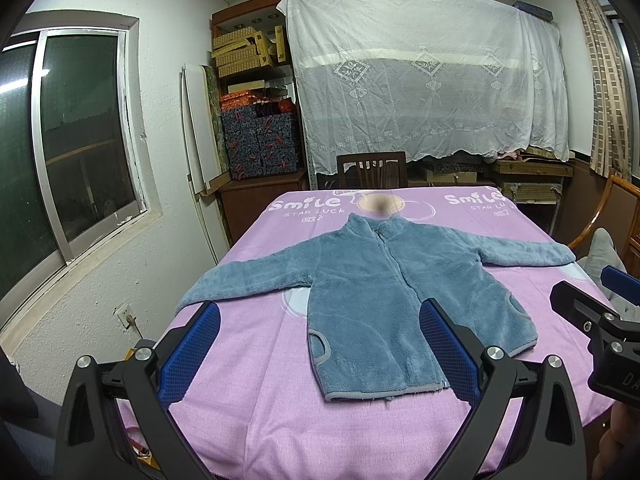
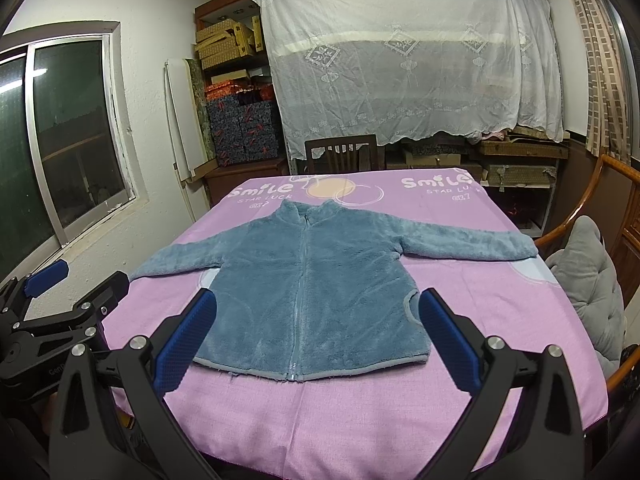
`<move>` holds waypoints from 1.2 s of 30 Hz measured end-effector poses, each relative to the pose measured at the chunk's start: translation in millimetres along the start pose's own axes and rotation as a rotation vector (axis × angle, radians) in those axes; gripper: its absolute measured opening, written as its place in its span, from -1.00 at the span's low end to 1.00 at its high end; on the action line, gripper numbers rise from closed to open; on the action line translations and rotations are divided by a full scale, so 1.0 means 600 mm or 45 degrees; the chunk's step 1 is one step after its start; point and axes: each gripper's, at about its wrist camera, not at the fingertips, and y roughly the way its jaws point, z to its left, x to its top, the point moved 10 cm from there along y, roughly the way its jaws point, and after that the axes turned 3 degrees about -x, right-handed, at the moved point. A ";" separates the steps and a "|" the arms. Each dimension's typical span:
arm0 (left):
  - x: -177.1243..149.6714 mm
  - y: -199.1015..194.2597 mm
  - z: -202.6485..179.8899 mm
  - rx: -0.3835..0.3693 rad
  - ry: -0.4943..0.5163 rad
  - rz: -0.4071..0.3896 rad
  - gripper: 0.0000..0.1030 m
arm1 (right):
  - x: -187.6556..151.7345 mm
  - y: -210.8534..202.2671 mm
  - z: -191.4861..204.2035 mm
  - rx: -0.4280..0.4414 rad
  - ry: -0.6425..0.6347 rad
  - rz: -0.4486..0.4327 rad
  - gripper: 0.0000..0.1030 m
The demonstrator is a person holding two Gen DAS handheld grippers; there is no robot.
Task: Fold large clothes
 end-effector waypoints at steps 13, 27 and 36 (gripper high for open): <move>-0.005 0.001 -0.001 0.000 0.000 0.003 0.93 | -0.010 0.004 0.004 0.007 0.008 0.006 0.92; -0.005 0.001 -0.001 -0.001 0.000 0.005 0.93 | -0.008 0.005 0.000 0.008 0.007 0.007 0.92; -0.044 0.057 0.012 -0.071 -0.041 0.133 0.93 | -0.011 0.013 -0.017 0.018 0.027 0.008 0.92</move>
